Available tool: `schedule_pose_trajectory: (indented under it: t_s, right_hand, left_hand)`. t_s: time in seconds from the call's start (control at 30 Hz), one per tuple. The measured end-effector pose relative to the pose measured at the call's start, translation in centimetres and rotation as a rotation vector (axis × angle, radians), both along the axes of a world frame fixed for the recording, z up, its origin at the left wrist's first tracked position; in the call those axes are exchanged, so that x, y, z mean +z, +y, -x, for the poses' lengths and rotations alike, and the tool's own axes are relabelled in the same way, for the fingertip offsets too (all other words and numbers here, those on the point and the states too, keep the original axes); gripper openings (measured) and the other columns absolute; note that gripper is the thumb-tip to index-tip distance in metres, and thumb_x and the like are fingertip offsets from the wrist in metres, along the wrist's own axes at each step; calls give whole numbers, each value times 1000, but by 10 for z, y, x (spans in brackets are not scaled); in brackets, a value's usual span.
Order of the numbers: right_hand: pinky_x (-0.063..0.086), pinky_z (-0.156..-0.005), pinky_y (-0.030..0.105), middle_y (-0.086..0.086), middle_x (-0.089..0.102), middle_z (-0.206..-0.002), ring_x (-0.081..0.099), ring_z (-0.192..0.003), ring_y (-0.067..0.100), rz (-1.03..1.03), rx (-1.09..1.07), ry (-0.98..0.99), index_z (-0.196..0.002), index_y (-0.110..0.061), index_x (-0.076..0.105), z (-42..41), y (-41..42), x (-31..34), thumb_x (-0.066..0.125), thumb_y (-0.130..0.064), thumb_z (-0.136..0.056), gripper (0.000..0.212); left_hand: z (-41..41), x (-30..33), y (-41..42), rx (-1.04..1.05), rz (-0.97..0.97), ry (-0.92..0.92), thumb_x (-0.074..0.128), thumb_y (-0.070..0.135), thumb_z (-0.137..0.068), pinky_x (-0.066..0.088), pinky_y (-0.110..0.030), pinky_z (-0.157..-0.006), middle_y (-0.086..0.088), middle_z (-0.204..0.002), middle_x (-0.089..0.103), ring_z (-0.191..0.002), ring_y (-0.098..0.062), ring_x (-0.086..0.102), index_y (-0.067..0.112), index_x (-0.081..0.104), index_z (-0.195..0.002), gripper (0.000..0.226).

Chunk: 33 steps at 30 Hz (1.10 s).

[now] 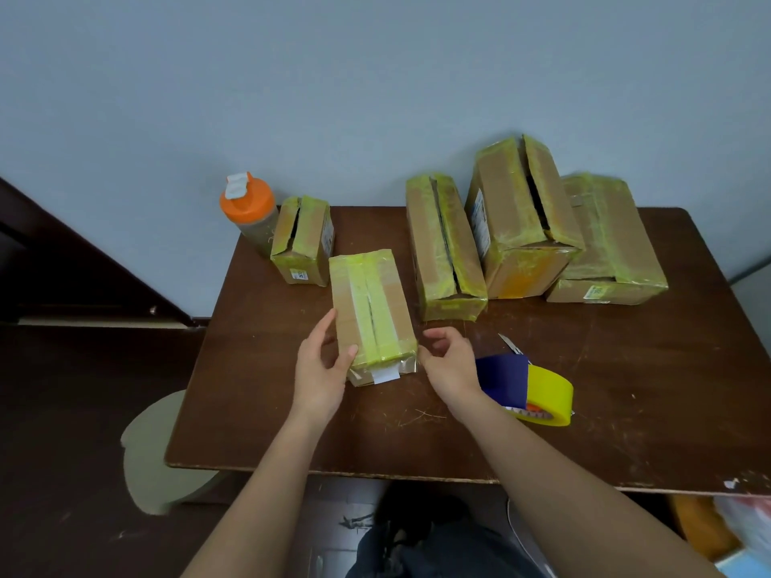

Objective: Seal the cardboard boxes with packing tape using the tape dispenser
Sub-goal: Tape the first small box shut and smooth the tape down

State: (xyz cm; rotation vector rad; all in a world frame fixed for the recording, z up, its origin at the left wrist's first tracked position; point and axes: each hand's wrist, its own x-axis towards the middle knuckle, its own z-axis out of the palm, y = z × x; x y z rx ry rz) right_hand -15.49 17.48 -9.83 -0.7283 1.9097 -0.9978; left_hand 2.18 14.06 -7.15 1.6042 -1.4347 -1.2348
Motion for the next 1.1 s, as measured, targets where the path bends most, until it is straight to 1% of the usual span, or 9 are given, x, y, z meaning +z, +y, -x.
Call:
schedule_pose_trajectory:
  t_s: [0.03, 0.1, 0.2, 0.3, 0.43, 0.57, 0.73, 0.93, 1.1]
  right_hand:
    - [42, -67, 12, 2, 54, -109, 54, -86, 6, 40, 5, 74, -103, -26, 59, 2, 1, 2, 67, -11, -90, 21]
    - [45, -67, 10, 1, 60, -105, 57, -86, 5, 162, 15, 145, -99, -24, 62, 4, 2, 7, 65, -6, -90, 21]
    - [51, -74, 12, -1, 65, -100, 63, -87, 7, 276, 88, 145, -97, -25, 65, 3, 6, 10, 60, 1, -90, 27]
    - [57, -83, 26, -2, 63, -106, 65, -93, 10, 317, 195, 126, -104, -22, 69, 4, 13, 9, 57, 8, -87, 37]
    - [52, -88, 17, -2, 52, -113, 57, -104, 9, 399, 486, 183, -120, -20, 69, 11, 20, 14, 59, 12, -84, 49]
    - [52, -92, 19, -4, 48, -111, 56, -103, 8, 359, 595, 268, -127, -21, 66, 16, 12, 13, 71, -6, -87, 43]
    - [54, -88, 22, -2, 47, -105, 57, -92, 11, 335, 577, 326, -121, -19, 68, 14, 6, 11, 78, -15, -81, 42]
    - [53, -72, 21, -1, 42, -100, 52, -76, 14, 325, 480, 418, -105, -14, 68, 3, 5, 2, 84, -21, -75, 34]
    - [53, -68, 34, 3, 42, -91, 48, -77, 20, 344, 401, 548, -92, -7, 69, -11, -1, -6, 86, -16, -72, 29]
  left_hand:
    - [-1, -2, 1, 8, 42, -59, 68, 16, -89, 44, -17, -89, 2, -120, 50, -110, -8, 51, 30, 46, -140, 57]
    - [-3, -5, 3, 42, 103, -116, 72, 21, -85, 46, -22, -86, 0, -108, 51, -100, -10, 53, 29, 56, -130, 48]
    - [-6, -8, 10, 48, 112, -32, 69, 20, -87, 53, -35, -88, -2, -100, 61, -92, -14, 61, 28, 66, -115, 29]
    - [-11, -9, 21, -15, 124, 10, 67, 14, -89, 50, -21, -89, 0, -103, 62, -95, -8, 62, 26, 67, -115, 28]
    - [-15, -11, 25, -92, 170, -64, 71, 6, -84, 39, -1, -83, 0, -106, 53, -97, 13, 52, 12, 68, -116, 33]
    - [-15, -13, 22, -128, 204, -80, 74, 2, -79, 39, 0, -84, -4, -107, 50, -97, 16, 50, 8, 68, -115, 37]
    - [-7, -15, 20, -69, 252, -69, 79, 0, -72, 42, -2, -80, 2, -98, 52, -91, 11, 52, 9, 72, -107, 37]
    - [1, -20, 19, -24, 271, -52, 84, 5, -66, 43, -5, -76, 5, -93, 51, -86, 4, 52, 20, 74, -98, 37]
    - [6, -26, 18, 6, 309, -175, 84, 9, -70, 44, -7, -67, 8, -90, 49, -84, 0, 53, 21, 74, -91, 26]
